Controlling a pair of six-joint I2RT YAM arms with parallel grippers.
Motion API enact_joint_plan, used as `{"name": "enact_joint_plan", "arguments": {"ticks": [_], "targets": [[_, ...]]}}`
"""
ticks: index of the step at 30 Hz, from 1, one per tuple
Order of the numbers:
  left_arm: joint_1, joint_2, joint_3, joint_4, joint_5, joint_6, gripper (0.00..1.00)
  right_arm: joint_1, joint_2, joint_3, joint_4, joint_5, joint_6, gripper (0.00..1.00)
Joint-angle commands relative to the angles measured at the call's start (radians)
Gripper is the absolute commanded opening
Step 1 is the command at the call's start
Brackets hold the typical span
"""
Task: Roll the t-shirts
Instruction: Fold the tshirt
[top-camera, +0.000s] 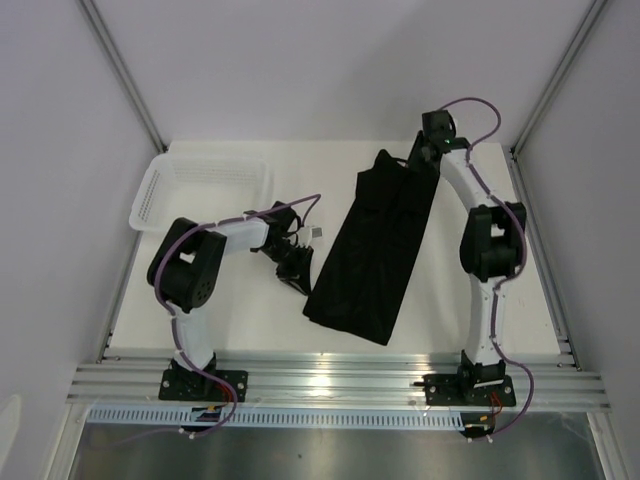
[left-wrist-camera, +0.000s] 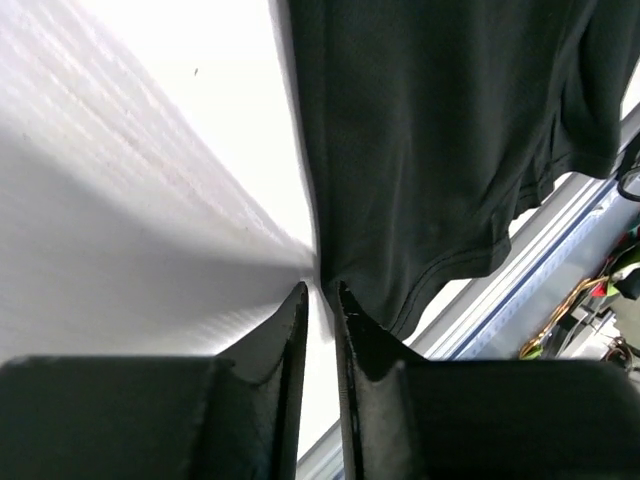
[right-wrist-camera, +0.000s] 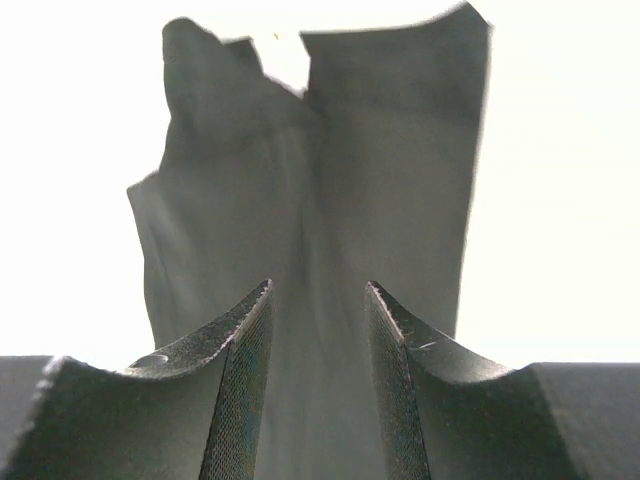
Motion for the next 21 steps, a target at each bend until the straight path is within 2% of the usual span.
{"name": "enact_joint_plan", "arguments": {"ticks": [1, 2, 3, 4, 6, 7, 10, 13, 17, 21], "targets": [[-0.001, -0.035, 0.036, -0.045, -0.037, 0.032, 0.21, 0.034, -0.285, -0.279, -0.110, 0.075, 0.014, 0.44], [-0.001, -0.041, 0.048, -0.051, -0.064, 0.040, 0.22, 0.046, -0.343, -0.369, -0.119, 0.083, 0.035, 0.44], [-0.001, -0.044, 0.063, -0.059, -0.076, 0.044, 0.23, 0.072, -0.464, -0.550, -0.128, 0.074, 0.052, 0.44], [0.000, -0.045, 0.072, -0.077, -0.089, 0.046, 0.23, 0.086, -0.522, -0.633, -0.148, 0.057, 0.071, 0.45], [0.002, -0.051, 0.080, -0.089, -0.100, 0.053, 0.23, 0.108, -0.642, -0.793, -0.165, -0.039, 0.150, 0.45], [0.003, -0.054, 0.082, -0.091, -0.103, 0.054, 0.23, 0.137, -0.751, -0.929, -0.187, -0.064, 0.174, 0.45], [0.005, -0.067, 0.089, -0.100, -0.112, 0.061, 0.25, 0.222, -0.926, -1.124, -0.182, -0.150, 0.261, 0.46], [0.005, -0.077, 0.099, -0.108, -0.135, 0.064, 0.26, 0.293, -1.014, -1.247, -0.078, -0.251, 0.327, 0.46], [0.006, -0.077, 0.114, -0.112, -0.143, 0.064, 0.26, 0.336, -1.080, -1.431, 0.014, -0.322, 0.393, 0.41], [0.005, -0.074, 0.112, -0.109, -0.135, 0.064, 0.27, 0.361, -1.123, -1.516, 0.091, -0.348, 0.418, 0.39]]}}
